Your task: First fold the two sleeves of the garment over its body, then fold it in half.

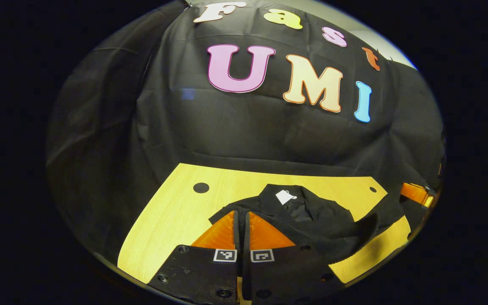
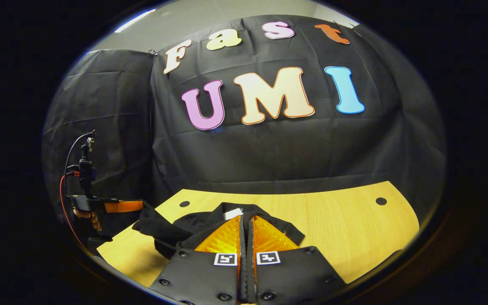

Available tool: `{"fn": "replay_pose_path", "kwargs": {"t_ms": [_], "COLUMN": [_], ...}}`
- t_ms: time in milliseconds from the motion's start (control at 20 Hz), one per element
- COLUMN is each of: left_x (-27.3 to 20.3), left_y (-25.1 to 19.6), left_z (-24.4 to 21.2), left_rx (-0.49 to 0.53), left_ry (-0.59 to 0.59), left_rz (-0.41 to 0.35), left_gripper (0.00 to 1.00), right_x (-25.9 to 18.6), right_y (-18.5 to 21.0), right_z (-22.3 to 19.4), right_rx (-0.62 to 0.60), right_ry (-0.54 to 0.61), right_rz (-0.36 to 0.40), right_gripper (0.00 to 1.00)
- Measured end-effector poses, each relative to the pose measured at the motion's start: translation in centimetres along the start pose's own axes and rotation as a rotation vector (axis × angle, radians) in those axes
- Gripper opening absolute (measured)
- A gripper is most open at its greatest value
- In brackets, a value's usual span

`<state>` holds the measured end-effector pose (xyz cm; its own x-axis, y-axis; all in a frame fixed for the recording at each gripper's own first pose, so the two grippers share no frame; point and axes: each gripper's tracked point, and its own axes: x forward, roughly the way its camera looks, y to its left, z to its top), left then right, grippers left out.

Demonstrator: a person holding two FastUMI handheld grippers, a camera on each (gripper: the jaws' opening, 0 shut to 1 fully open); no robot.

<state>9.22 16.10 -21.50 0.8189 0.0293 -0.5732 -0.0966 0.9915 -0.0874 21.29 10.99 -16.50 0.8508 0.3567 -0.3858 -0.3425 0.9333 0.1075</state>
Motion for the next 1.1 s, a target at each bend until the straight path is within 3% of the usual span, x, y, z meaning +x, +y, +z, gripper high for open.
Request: {"fn": "replay_pose_path", "kwargs": {"t_ms": [350,450,550,600,650,800,1050,1100], "left_x": [5.9,7.0,7.9,7.3,7.0,3.1,-4.9,-6.6], "left_y": [1.6,2.9,5.0,4.8,4.2,2.4,-0.8,-1.2], "left_z": [0.4,0.3,2.6,4.2,5.7,8.6,10.7,10.5], "left_rx": [0.032,0.067,0.117,0.129,0.137,0.126,0.097,0.106], "left_ry": [-0.015,-0.018,-0.104,-0.153,-0.197,-0.297,-0.409,-0.416], "left_rz": [0.01,0.075,0.169,0.187,0.175,0.155,0.127,0.126], "left_gripper": [0.0,0.0,0.49,0.73,0.98,0.93,0.94,0.92], "right_x": [5.7,7.1,6.5,8.6,6.8,2.7,-5.8,-7.4], "right_y": [-3.1,-4.3,-5.0,-5.6,-5.2,-4.7,-3.0,-2.3], "right_z": [0.0,-0.7,-0.8,0.5,2.0,4.9,6.3,5.9], "right_rx": [0.024,0.041,0.061,0.063,0.066,0.04,-0.096,-0.113], "right_ry": [0.04,0.066,0.031,-0.018,-0.069,-0.184,-0.309,-0.313], "right_rz": [-0.089,-0.14,-0.207,-0.226,-0.232,-0.26,-0.276,-0.263], "right_gripper": [0.02,0.02,0.48,0.71,0.94,0.98,0.97,0.92]}}
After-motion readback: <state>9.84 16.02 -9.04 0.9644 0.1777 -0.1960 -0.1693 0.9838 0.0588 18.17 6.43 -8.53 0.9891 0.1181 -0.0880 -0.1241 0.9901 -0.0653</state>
